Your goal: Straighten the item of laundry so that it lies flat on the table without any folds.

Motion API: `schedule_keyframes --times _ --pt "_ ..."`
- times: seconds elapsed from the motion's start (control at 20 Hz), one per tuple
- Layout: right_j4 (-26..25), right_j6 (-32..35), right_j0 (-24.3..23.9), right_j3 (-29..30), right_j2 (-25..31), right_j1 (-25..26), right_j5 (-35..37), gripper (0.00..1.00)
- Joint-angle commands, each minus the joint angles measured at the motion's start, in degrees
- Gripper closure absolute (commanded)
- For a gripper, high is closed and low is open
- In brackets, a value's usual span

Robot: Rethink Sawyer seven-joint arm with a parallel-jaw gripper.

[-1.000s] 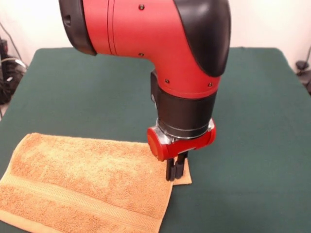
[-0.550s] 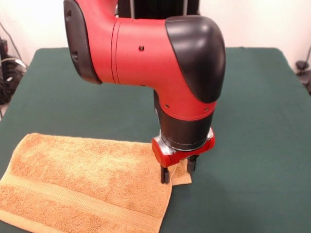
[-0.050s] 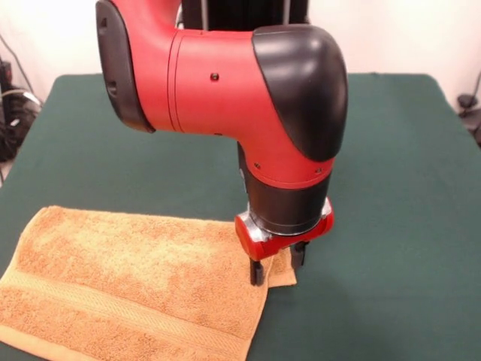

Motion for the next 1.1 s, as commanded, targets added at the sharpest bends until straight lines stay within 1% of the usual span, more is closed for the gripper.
schedule_keyframes --times 0.05,0.15,0.25,0.45,0.65,0.85,1.0,1.1 --pt "2.4 5.3 0.1 6.9 6.7 0.3 -0.2 0.00" --pt "3.0 2.4 -1.2 9.3 9.1 -0.8 -3.0 0.00" --pt "3.2 -0.7 -2.7 13.0 11.3 -2.7 -5.8 0.00" --pt "1.4 -6.1 -3.7 15.1 12.9 -4.8 -4.4 0.00" --pt "-2.7 -8.1 -2.4 13.5 11.9 -6.5 -3.4 0.00" --pt "-4.9 -8.5 -1.5 11.8 11.2 -6.9 -3.7 0.00" --pt "-5.8 -8.9 -2.3 13.2 12.6 -7.6 -5.7 0.00" --pt "-5.7 -9.7 -3.5 14.1 14.7 -7.5 -8.0 0.00"
